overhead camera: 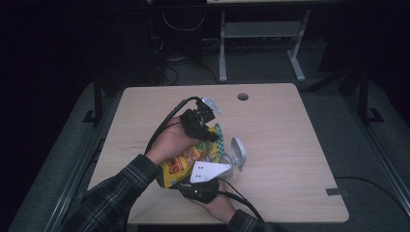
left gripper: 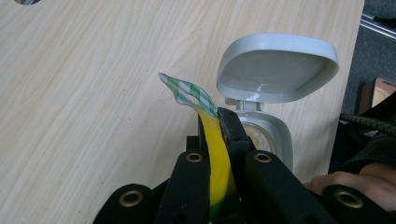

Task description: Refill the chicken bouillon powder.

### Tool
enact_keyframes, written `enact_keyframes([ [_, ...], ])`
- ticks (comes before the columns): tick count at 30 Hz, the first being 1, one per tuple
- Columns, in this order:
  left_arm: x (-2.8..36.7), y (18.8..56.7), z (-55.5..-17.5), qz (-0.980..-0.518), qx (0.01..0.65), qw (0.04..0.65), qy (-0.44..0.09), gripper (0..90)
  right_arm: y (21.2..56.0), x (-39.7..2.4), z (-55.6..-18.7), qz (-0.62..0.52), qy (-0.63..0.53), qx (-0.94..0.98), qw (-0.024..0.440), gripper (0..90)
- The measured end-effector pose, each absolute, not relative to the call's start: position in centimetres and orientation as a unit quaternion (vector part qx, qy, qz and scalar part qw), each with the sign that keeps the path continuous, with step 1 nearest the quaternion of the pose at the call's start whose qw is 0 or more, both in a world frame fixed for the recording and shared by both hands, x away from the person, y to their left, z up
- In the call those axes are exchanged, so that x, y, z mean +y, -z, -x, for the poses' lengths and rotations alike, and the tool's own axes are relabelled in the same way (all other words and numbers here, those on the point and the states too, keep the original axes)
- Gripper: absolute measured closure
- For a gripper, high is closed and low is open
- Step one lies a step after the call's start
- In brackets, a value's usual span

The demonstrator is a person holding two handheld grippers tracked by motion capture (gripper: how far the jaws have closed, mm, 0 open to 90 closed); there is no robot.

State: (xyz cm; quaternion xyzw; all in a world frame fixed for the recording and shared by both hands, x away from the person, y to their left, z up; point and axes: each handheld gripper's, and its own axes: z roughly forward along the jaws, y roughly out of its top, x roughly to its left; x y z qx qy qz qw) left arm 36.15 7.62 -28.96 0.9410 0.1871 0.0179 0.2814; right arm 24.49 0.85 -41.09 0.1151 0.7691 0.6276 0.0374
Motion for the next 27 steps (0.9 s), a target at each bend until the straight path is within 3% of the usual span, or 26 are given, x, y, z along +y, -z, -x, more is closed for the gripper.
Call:
enact_keyframes([
  [27, 7.49, 28.89, -36.07, -0.941, 0.19, 0.28, -0.02, 90.0, 41.05, 0.86, -24.47, -0.115, -0.63, 0.767, 0.038, 90.0],
])
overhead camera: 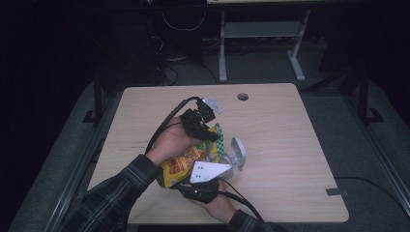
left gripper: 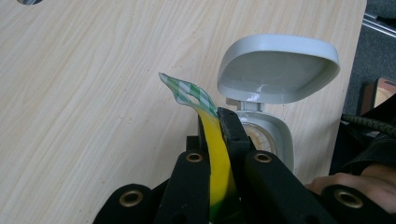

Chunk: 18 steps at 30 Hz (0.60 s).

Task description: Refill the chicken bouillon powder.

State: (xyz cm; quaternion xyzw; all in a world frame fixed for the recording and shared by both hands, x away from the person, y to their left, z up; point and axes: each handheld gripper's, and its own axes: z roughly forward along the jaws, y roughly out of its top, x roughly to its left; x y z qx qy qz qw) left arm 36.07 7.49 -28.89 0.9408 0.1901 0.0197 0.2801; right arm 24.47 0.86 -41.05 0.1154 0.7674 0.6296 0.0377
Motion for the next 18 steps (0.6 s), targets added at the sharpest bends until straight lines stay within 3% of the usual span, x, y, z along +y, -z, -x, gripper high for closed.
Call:
enact_keyframes([
  [18, 7.46, 28.87, -36.09, -0.941, 0.192, 0.279, -0.022, 90.0, 41.04, 0.88, -24.45, -0.115, -0.631, 0.767, 0.038, 90.0],
])
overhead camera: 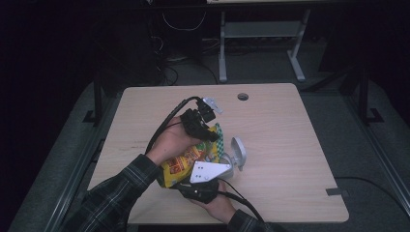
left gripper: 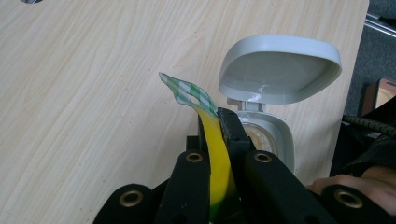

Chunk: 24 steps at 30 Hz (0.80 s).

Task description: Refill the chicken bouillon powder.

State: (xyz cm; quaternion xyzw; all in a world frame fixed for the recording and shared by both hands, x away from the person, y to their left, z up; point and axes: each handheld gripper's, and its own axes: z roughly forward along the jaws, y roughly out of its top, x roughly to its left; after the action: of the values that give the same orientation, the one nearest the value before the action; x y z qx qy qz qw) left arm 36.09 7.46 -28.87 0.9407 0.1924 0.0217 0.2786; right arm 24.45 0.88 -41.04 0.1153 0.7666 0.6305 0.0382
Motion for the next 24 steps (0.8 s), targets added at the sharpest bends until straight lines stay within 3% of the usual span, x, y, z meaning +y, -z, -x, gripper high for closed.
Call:
enact_keyframes([
  [24, 7.47, 28.88, -36.09, -0.94, 0.198, 0.277, -0.02, 90.0, 40.99, 0.91, -24.43, -0.114, -0.632, 0.766, 0.036, 90.0],
])
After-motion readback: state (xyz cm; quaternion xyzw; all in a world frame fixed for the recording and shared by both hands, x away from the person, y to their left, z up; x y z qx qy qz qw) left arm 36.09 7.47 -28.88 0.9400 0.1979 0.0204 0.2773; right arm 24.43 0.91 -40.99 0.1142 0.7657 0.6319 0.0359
